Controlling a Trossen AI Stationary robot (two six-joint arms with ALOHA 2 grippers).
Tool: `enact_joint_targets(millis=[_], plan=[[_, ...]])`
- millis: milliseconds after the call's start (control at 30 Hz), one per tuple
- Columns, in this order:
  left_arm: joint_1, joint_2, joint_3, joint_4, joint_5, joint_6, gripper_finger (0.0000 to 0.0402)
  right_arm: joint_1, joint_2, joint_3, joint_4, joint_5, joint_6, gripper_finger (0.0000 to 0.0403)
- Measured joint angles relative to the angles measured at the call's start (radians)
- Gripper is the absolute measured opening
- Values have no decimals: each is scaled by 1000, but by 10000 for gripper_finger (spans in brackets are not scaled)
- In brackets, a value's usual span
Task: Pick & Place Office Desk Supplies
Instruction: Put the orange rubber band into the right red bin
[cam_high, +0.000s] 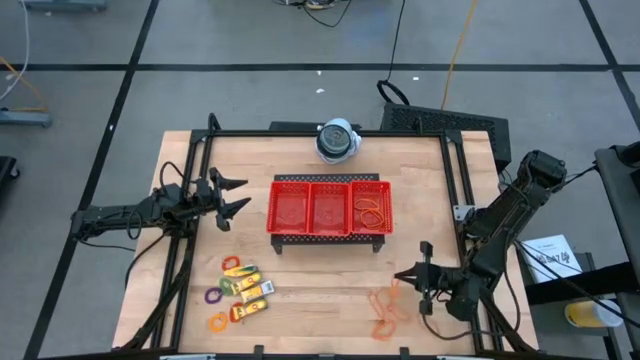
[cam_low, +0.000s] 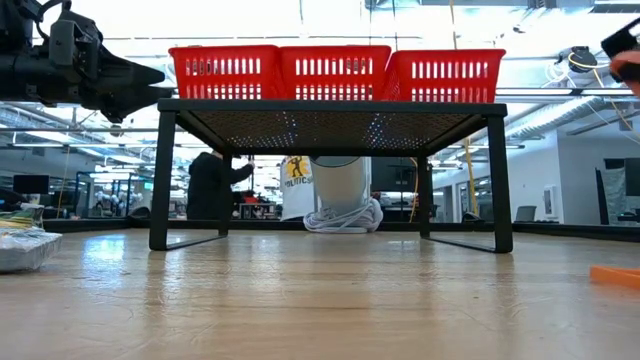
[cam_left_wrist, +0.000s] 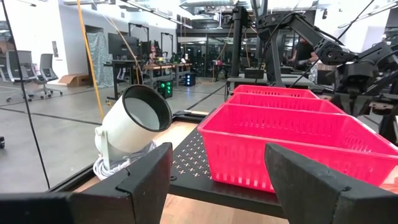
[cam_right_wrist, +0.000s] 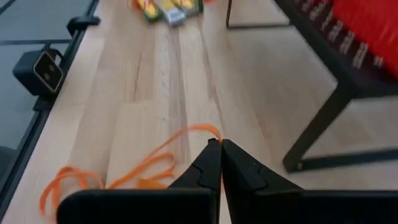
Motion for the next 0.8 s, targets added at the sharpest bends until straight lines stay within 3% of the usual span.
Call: enact_joint_targets(millis=[300, 500, 600, 800], plan=[[0, 0, 0, 0, 0, 0, 267, 0, 0, 0, 193, 80, -263, 0], [0, 0, 0, 0, 0, 0, 267, -10, -1, -27, 439, 124, -510, 0], [0, 0, 0, 0, 0, 0, 267, -34, -3, -63, 641, 109, -657, 0], [0, 0, 0, 0, 0, 0, 267, -129, -14, -135, 1021, -30, -974, 0]])
